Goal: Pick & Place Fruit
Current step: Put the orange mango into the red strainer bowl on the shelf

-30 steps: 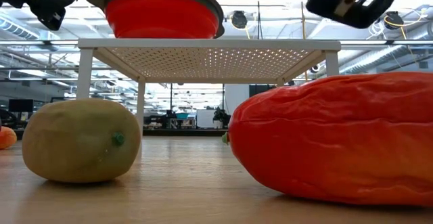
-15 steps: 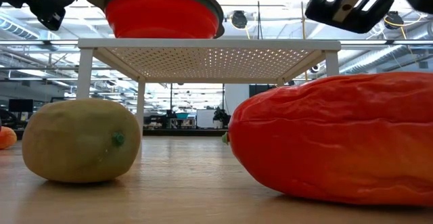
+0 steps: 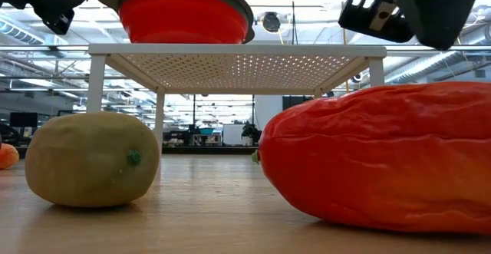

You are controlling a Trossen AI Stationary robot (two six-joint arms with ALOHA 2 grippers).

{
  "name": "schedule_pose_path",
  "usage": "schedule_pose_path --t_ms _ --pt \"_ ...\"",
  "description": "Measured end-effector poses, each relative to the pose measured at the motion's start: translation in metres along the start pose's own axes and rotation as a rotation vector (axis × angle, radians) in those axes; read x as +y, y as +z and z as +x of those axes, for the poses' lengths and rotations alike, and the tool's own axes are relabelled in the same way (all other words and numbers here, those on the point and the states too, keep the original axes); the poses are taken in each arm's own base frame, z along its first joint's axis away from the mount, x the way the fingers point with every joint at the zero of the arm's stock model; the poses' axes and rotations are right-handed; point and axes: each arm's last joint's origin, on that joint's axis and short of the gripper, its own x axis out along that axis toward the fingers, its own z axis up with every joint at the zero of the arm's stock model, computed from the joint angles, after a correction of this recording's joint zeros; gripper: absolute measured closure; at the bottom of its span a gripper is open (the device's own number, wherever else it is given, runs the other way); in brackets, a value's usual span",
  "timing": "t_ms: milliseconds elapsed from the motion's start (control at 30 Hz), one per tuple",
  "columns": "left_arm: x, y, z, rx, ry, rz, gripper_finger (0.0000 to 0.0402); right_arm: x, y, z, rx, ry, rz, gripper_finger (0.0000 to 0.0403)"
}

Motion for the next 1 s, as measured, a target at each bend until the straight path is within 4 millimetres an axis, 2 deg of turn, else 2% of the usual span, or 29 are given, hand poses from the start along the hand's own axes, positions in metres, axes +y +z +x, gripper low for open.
schedule_pose_path --t_ms 167,300,1000 --pt "0.0000 0.0000 0.0000 0.000 0.000 0.000 0.0185 -0.0010 0.0007 -0.0001 -0.003 -0.004 -0.033 0.0188" --pt "0.0000 0.0000 0.0000 0.000 0.000 0.000 0.0185 -0.0035 0.0027 -0.0005 -0.006 -0.007 -0.041 0.0165" --pt "0.0000 0.0000 0.0000 0.000 0.000 -0.002 0.0186 -0.0004 0.0044 -0.0004 -0.014 0.037 0.055 0.0168"
